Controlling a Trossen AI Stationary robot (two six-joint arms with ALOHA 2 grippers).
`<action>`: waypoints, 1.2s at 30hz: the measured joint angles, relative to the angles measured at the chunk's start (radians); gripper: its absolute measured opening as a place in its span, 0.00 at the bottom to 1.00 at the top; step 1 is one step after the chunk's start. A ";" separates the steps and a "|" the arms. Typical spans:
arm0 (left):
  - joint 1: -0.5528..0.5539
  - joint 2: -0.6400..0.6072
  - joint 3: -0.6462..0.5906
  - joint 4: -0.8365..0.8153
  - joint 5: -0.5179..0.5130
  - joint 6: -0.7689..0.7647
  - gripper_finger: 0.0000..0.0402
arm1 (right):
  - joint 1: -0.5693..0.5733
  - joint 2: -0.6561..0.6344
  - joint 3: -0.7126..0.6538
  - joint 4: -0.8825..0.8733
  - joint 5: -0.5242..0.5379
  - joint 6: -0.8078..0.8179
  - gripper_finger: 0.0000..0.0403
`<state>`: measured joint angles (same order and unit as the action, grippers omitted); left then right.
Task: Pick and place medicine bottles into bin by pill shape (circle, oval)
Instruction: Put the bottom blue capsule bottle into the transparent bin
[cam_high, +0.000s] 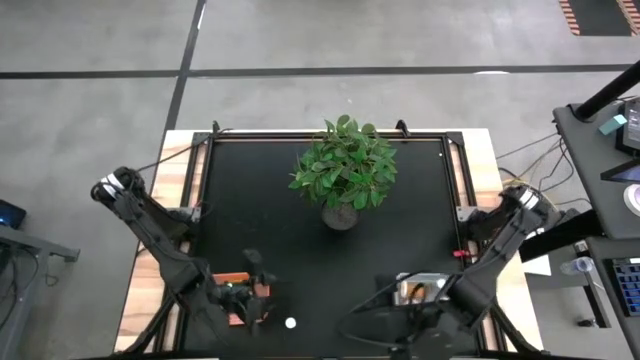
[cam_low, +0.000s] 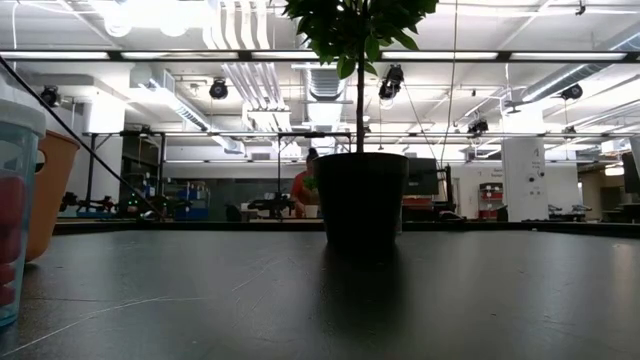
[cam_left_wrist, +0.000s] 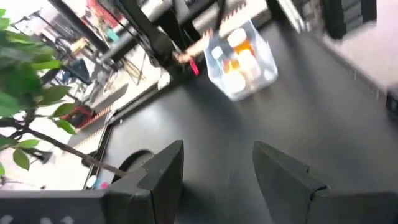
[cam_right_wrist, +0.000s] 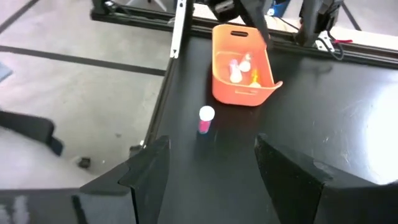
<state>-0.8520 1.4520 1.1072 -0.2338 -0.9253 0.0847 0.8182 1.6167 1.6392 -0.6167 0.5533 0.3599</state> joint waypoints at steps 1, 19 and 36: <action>0.000 -0.024 -0.035 0.060 -0.002 0.005 0.44 | -0.010 0.025 0.022 0.000 0.000 0.000 0.56; -0.002 -0.269 -0.440 0.473 0.000 0.001 0.44 | -0.170 0.432 0.376 -0.024 -0.108 -0.026 0.58; -0.001 -0.290 -0.452 0.512 0.000 0.009 0.44 | -0.254 0.672 0.533 -0.031 -0.171 -0.033 0.79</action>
<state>-0.8532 1.1622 0.6552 0.2783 -0.9249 0.0940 0.5637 2.2887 2.1723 -0.6476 0.3824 0.3271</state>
